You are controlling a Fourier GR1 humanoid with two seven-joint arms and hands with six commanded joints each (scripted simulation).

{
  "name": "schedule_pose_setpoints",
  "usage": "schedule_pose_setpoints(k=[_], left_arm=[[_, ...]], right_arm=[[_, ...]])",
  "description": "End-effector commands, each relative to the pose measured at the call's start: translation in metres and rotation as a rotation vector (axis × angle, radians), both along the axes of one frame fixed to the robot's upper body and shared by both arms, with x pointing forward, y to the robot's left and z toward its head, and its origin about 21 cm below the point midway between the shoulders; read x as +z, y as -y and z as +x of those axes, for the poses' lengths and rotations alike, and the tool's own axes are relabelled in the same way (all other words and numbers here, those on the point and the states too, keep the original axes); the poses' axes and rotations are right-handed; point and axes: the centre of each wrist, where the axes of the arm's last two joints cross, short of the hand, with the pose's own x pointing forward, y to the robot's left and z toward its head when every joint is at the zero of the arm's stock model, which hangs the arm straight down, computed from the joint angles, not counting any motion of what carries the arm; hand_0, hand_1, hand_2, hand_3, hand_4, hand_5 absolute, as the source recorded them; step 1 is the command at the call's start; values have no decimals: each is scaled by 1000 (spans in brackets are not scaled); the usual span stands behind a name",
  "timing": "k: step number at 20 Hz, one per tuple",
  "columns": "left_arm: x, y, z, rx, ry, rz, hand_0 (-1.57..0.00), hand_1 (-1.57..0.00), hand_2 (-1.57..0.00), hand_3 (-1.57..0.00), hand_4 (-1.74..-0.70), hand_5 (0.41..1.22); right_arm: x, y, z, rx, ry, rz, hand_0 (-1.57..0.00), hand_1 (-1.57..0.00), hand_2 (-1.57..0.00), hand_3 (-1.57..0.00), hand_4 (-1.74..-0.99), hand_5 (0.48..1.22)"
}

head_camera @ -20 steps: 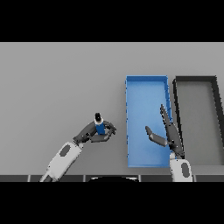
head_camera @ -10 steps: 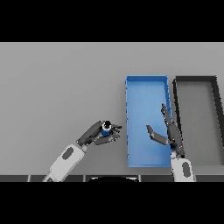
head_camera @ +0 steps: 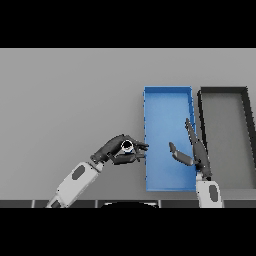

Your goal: Pick up the blue pipe and place it into the blue bin.

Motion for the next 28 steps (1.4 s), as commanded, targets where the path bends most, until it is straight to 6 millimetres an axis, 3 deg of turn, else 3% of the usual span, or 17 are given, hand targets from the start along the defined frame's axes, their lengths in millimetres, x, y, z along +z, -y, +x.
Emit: schedule_pose_setpoints(k=[1, 7, 12, 15, 18, 24, 28], left_arm=[[0, -3, -1, 3, -2, 16, -1563, -1564, -1565, -1443, -1726, 1218], [1, 3, 0, -6, -22, 39, -1569, -1569, -1569, -1443, -1730, 1219], [-4, -5, -3, -10, -11, 39, -1570, -1570, -1570, -1439, -1731, 1220], [2, -3, 0, -9, -6, 32, -1571, -1571, -1571, -1438, -1731, 1221], [0, -1, 2, -14, -12, 51, -1571, -1571, -1571, -1440, -1731, 1221], [-1, -2, 3, -4, -14, 60, -1571, -1571, -1571, -1439, -1731, 1221], [0, -2, 4, -3, -4, 71, -1571, -1571, -1571, -1436, -1732, 1221]], right_arm=[[-2, 2, -3, 0, 0, -6, 1, 1, 1, 1, -1195, 635], [1, -6, -9, -32, 24, -1, 1, 1, 1, 1, -1178, 629], [1, -5, -14, -28, 37, 15, 1, 1, 1, 1, -1197, 618], [21, -5, -12, 69, 85, 103, 1, 1, 1, 1, -1197, 604], [57, 4, -7, 230, 79, 120, 1, 1, 1, 1, -1215, 561], [121, -27, -1, 553, 104, 21, 1, 1, 1, 1, -1297, 523], [148, -46, 9, 674, 93, -48, 1, 1, 1, 1, -1295, 522]])
